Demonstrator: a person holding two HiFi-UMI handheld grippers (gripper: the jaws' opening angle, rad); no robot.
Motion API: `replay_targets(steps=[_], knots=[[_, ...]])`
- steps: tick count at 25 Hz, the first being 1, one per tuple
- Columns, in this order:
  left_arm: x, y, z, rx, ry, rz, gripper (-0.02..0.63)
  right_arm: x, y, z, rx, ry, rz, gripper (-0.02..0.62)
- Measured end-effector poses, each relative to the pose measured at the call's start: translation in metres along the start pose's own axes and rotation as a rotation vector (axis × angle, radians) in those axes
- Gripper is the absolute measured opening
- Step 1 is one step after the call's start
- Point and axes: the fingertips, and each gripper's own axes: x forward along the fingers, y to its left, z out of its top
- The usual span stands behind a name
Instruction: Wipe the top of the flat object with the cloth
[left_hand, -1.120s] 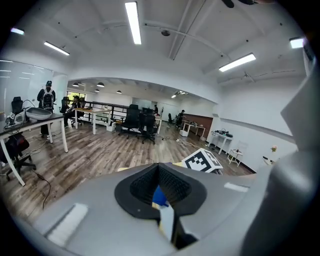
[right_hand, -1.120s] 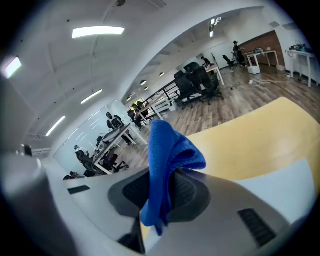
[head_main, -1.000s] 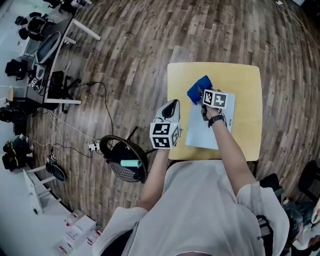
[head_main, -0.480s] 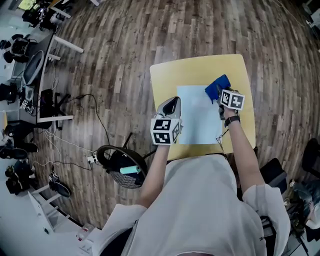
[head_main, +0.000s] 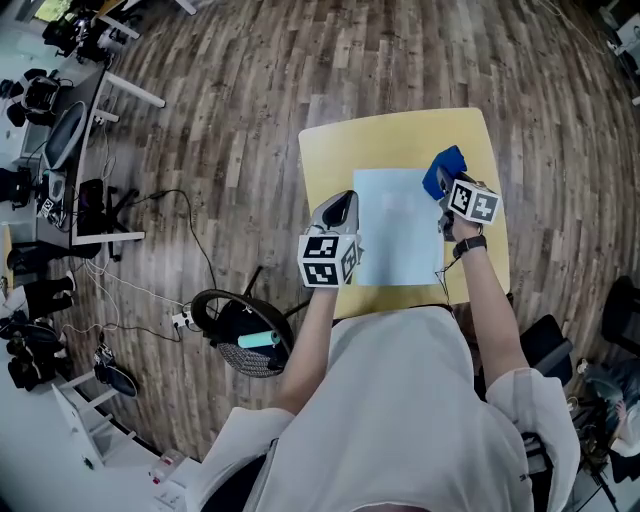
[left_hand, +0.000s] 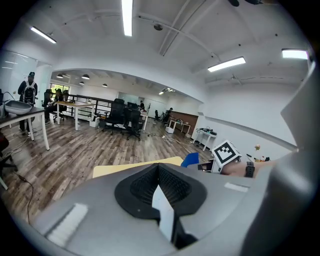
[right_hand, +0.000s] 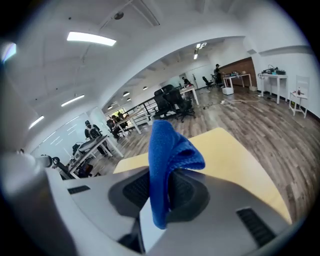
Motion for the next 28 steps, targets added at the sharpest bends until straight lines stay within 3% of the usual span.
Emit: replay_targets(steps=[8,13,16,20,28], knots=[[-0.026,0.033,-0.004,-0.049,-0.024,0.089,0.009,0.035,0.17,-0.008,-0.075,0.03,0.337,0.052],[-0.047,0.054,-0.01,-0.071,-0.03,0.14,0.009,0.069,0.23,-0.046,-0.103,0.089,0.398,0.052],[-0.055,0.062,-0.015,-0.081,-0.029,0.158,0.009,0.083,0.22,-0.06,-0.102,0.114,0.331,0.052],[-0.053,0.064,-0.019,-0.087,-0.023,0.157,0.009,0.086,0.174,-0.063,-0.099,0.118,0.217,0.052],[-0.031,0.042,-0.016,-0.067,-0.018,0.082,0.009,0.049,0.072,-0.051,-0.073,0.092,0.073,0.052]])
